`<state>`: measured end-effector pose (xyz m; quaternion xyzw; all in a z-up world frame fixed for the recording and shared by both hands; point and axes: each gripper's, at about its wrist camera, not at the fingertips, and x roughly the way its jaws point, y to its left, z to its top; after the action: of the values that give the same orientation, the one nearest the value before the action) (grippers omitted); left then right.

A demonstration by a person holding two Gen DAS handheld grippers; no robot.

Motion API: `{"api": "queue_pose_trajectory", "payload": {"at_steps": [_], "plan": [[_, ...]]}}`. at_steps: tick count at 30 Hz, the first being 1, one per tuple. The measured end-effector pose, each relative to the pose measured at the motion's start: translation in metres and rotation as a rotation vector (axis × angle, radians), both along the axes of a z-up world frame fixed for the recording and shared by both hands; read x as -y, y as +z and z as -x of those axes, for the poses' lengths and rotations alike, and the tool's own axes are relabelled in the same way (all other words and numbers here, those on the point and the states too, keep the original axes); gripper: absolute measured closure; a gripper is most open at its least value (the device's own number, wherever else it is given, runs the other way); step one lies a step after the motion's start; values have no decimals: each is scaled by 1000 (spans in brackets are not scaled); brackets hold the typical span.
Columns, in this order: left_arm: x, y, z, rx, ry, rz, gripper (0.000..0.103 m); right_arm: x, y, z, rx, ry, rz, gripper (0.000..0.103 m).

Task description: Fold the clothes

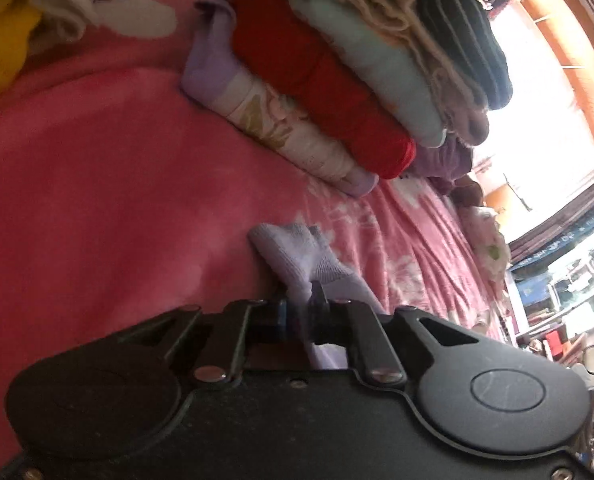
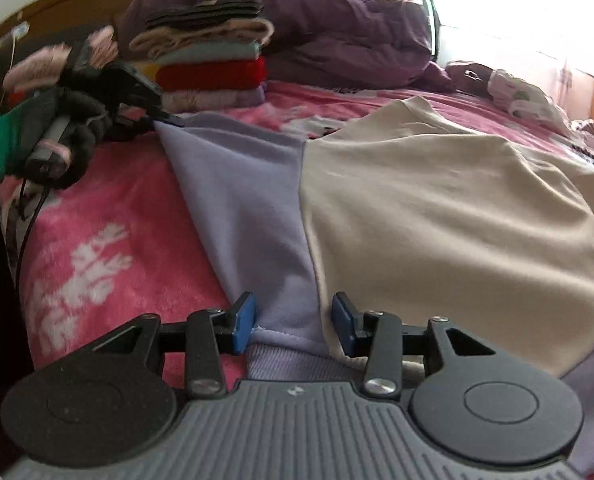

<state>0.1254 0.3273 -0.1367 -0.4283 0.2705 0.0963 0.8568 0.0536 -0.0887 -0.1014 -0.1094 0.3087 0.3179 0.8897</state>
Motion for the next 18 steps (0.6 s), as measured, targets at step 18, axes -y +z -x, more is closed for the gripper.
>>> {"api": "queue_pose_trajectory", "payload": {"at_steps": [18], "plan": [[129, 48, 17, 20, -303, -705, 57, -26, 11, 33, 27, 103, 16, 51]]}}
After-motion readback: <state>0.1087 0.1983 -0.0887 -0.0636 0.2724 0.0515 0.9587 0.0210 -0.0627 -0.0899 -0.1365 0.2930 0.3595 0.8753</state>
